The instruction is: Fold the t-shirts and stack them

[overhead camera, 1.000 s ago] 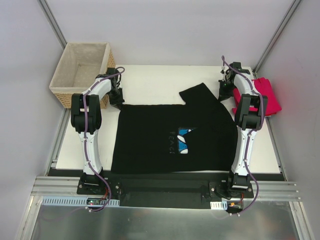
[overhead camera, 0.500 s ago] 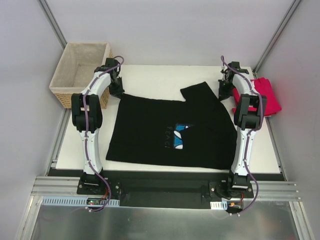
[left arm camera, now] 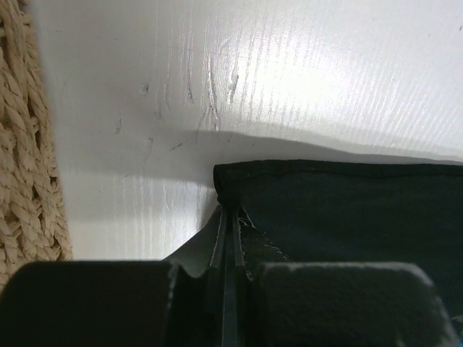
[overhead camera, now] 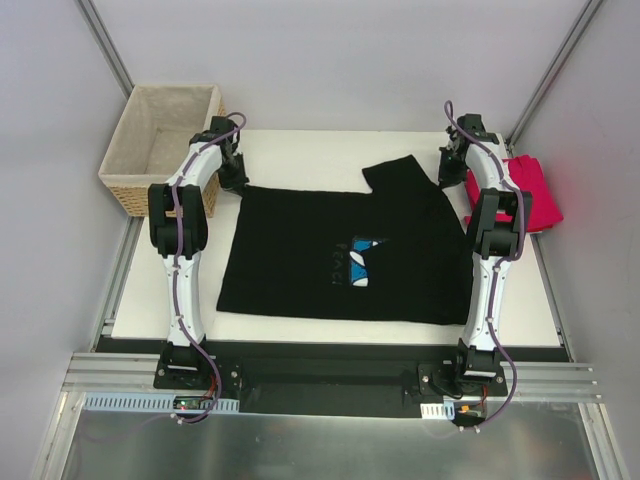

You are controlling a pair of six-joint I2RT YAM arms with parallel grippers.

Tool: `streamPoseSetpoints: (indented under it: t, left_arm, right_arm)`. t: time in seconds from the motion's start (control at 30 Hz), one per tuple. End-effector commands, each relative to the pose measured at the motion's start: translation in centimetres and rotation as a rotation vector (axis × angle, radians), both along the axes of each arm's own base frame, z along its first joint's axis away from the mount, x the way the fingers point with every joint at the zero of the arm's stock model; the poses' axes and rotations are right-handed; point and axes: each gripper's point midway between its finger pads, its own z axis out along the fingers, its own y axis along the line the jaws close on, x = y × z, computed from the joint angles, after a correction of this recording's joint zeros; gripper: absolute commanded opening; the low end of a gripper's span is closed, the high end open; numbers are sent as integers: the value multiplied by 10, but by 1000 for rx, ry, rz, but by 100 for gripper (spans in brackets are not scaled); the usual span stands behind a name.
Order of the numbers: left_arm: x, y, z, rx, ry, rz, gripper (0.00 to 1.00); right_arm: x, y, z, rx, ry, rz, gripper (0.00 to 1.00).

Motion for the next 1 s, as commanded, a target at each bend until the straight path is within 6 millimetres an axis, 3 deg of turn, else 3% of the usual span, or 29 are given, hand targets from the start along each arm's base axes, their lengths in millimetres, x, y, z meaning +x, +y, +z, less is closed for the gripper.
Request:
streamPoseSetpoints:
  t: [0.0,0.1,0.23,0.5,0.73,0.97]
  left_arm:
    - [7,4,10,-19,-15,29,0]
    - [5,3,11,-26,-11,31,0]
    - [3,4,26,-25,-39,28,0]
    - [-4,9,60,-24,-97,20,0]
    - [-18,10,76,-28,-110,23,0]
    - [-37,7,93,-46,-124,11,0]
  right_arm:
    - [27,-10,32,-17,-126,-2,1]
    - [27,-6,37,2,-134,14,1]
    - [22,-6,53,2,-153,22,1]
    - [12,-10,105,-17,-219,27,1]
    - [1,-14,140,-32,-267,28,1]
    - [-25,-11,143,-24,-221,43,1]
